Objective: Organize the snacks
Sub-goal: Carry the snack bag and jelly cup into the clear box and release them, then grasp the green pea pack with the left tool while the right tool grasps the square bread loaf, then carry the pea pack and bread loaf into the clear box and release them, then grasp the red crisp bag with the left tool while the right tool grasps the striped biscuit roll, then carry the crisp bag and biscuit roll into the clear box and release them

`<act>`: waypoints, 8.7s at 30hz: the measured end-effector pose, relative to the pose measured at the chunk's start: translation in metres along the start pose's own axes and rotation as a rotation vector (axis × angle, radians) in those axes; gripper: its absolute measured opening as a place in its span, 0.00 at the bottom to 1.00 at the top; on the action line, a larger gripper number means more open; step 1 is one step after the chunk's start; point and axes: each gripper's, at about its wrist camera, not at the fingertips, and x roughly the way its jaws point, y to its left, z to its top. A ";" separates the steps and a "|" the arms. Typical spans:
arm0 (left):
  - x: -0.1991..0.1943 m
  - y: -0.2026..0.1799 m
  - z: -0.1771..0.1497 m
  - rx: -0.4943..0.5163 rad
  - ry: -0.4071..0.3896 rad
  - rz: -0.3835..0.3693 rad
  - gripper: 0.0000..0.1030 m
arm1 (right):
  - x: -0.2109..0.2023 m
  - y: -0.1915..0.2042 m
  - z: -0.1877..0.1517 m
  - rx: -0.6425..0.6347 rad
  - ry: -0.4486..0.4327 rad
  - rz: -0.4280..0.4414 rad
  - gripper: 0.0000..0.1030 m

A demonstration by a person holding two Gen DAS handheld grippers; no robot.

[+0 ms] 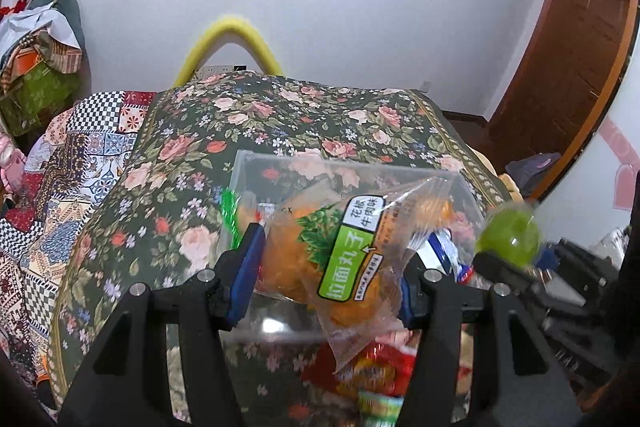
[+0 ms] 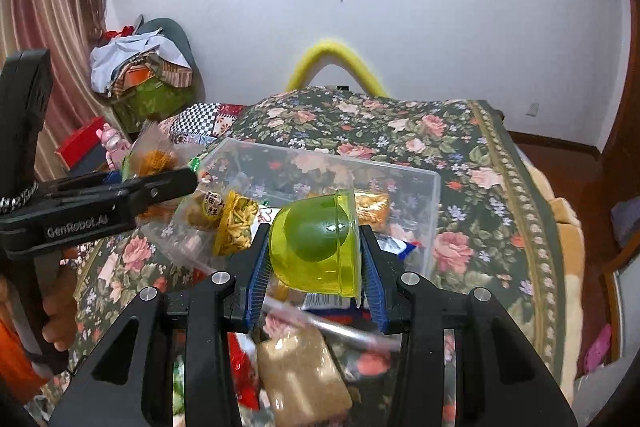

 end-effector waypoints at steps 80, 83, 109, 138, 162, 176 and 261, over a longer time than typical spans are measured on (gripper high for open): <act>-0.002 -0.034 -0.146 0.074 0.243 -0.060 0.72 | -0.012 0.015 -0.097 -0.092 0.201 -0.010 0.68; 0.004 -0.029 -0.147 0.046 0.248 -0.088 0.68 | -0.001 0.013 -0.097 -0.089 0.212 -0.012 0.68; -0.025 -0.018 -0.148 0.025 0.210 -0.118 0.44 | -0.012 0.008 -0.099 -0.056 0.211 -0.001 0.51; -0.047 0.005 -0.068 -0.031 0.064 -0.096 0.43 | -0.044 -0.005 -0.044 0.010 0.021 -0.039 0.51; 0.021 0.019 -0.019 -0.018 0.028 0.017 0.43 | 0.024 -0.029 -0.016 0.041 0.028 -0.032 0.51; 0.014 0.020 -0.023 -0.009 0.042 0.059 0.59 | 0.008 -0.018 -0.016 -0.030 0.046 -0.072 0.58; 0.064 -0.064 -0.116 -0.005 0.334 -0.013 0.99 | -0.037 -0.031 -0.140 0.009 0.244 -0.112 0.42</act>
